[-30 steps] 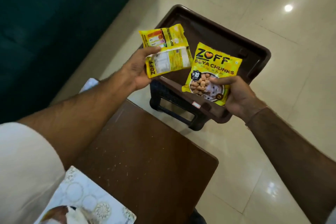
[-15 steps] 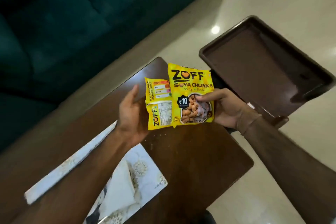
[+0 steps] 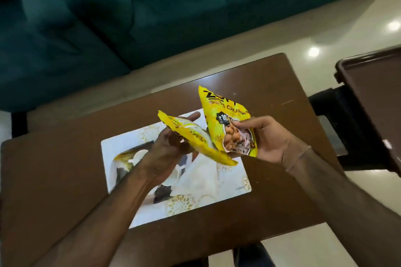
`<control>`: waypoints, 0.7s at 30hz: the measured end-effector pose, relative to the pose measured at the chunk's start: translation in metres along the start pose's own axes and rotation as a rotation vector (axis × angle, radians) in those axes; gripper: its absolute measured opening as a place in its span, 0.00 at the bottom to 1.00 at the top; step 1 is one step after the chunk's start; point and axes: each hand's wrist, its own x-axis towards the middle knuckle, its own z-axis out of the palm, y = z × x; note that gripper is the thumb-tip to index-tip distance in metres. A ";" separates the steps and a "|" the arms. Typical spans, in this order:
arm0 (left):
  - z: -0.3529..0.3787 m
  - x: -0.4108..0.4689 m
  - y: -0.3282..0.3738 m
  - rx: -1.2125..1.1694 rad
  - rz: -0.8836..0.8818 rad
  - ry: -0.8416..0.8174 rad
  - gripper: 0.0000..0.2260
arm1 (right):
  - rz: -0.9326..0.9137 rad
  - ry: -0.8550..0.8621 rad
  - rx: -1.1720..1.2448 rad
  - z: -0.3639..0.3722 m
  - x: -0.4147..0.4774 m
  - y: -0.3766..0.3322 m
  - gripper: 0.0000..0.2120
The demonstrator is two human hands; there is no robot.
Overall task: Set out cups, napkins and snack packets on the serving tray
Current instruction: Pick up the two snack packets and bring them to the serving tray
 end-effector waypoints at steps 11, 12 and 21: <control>-0.159 -0.087 -0.010 -0.204 0.085 0.444 0.13 | -0.094 0.167 0.057 0.033 0.049 0.050 0.18; -0.175 -0.095 -0.016 -0.203 0.079 0.491 0.11 | -0.085 0.213 0.038 0.031 0.053 0.058 0.18; -0.264 -0.140 -0.101 -0.060 -0.133 0.727 0.20 | 0.013 0.571 -0.278 -0.003 0.076 0.107 0.17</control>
